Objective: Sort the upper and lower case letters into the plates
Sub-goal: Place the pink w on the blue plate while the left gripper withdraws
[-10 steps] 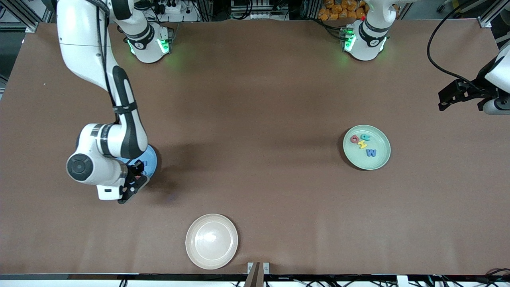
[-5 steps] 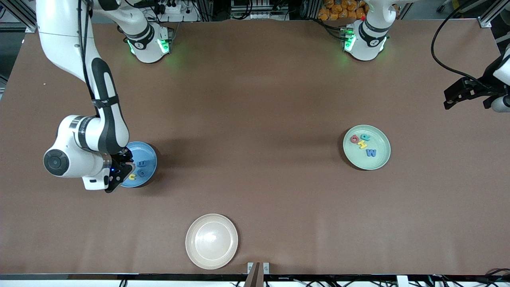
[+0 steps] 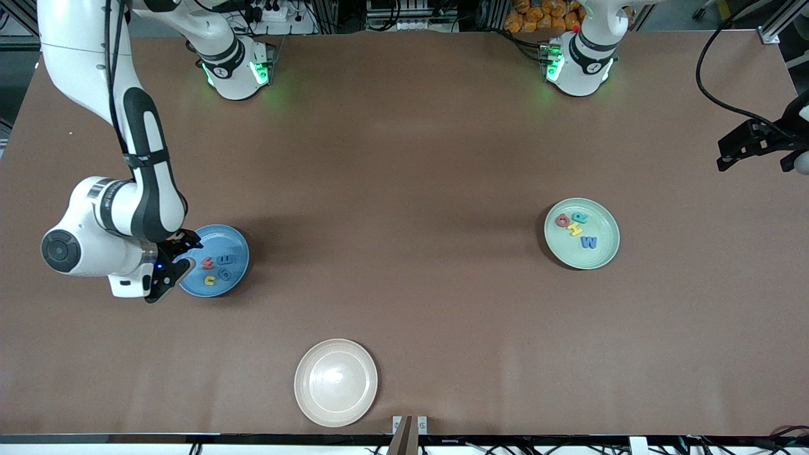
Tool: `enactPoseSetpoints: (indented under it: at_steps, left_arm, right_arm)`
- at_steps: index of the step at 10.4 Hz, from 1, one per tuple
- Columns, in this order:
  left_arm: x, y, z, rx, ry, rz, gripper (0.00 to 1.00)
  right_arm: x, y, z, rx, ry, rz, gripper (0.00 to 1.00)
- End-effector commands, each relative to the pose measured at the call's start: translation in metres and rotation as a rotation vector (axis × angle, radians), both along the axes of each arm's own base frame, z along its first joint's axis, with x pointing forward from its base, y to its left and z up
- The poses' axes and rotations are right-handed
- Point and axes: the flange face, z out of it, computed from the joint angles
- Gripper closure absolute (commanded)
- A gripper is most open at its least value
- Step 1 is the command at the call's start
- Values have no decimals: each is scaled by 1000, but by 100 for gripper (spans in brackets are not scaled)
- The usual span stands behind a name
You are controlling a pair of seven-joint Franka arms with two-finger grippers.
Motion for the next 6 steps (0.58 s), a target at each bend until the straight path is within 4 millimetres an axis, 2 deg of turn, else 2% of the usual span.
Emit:
enactPoseSetpoints:
  at_steps: [1,3,5,6]
  left_arm:
    - [-8,3,3,-27,-2,2,0]
    - [-8,2,2,-28,0,22,0]
    - [-8,2,2,-27,0,22,0]
    - [-6,-2,2,-26,1,24,0]
  right_arm:
    - [-7,12,44,26,-33,-118,0]
    - [-14,10,73,26,-57,-188,0]
    - [-35,26,118,-51,-97,-291,0]
    - [-45,27,146,-52,-123,-317,0]
